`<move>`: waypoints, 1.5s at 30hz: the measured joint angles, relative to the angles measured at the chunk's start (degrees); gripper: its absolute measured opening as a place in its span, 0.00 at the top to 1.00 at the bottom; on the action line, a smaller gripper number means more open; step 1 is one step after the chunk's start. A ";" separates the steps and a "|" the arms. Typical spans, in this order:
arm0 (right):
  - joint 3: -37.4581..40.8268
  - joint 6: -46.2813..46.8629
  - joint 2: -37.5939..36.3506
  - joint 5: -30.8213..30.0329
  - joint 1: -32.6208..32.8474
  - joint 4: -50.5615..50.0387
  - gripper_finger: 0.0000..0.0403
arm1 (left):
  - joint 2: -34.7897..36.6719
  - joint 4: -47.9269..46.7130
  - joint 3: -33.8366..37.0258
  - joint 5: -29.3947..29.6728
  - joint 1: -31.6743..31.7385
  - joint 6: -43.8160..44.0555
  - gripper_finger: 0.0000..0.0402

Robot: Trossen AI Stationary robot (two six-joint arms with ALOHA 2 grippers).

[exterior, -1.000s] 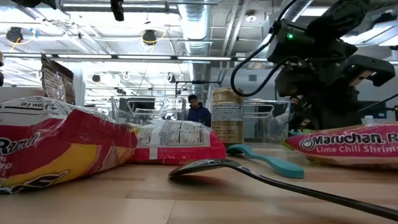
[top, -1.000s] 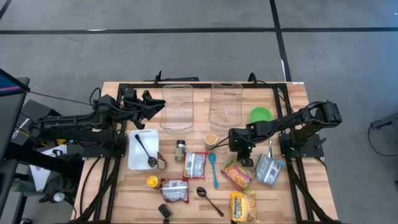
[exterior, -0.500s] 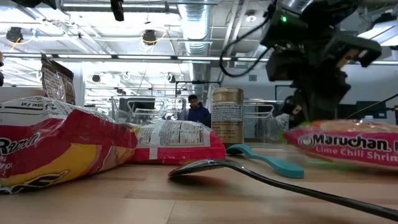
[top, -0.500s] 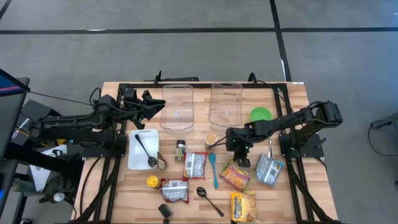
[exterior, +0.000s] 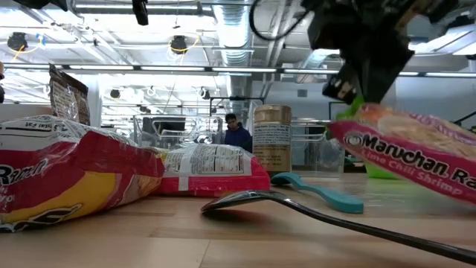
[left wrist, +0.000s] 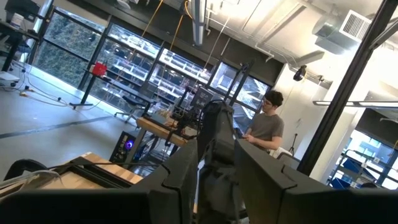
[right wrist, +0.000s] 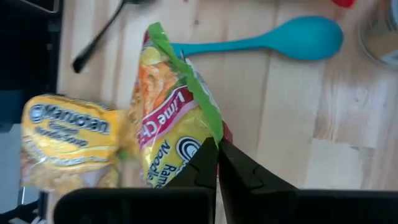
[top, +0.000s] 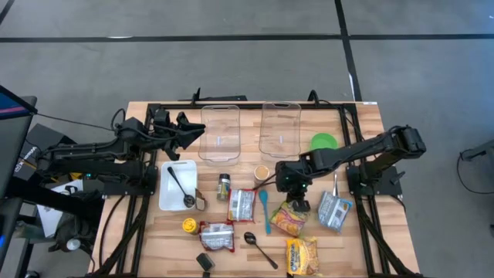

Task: Pick & Place Food Item
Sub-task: Put the green noodle pack into the right transparent bin

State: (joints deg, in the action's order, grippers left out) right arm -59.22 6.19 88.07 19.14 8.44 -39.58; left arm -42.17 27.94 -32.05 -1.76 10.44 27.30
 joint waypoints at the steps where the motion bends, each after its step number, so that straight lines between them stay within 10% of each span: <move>1: -1.09 -0.02 0.00 -0.19 0.38 -0.81 1.00 | 0.00 -0.01 0.00 0.00 0.00 0.00 0.75; 34: -27.89 -0.17 -0.07 -6.31 3.76 -16.46 1.00 | 0.00 0.01 0.00 0.00 0.00 0.00 0.75; 45: -36.11 -0.30 -0.07 -17.00 3.97 -23.22 1.00 | 0.00 -0.01 0.00 -0.37 -0.35 -0.01 0.75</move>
State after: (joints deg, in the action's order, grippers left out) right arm -95.33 5.90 88.01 2.14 12.41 -62.79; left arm -42.17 27.92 -32.05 -2.13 10.09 27.29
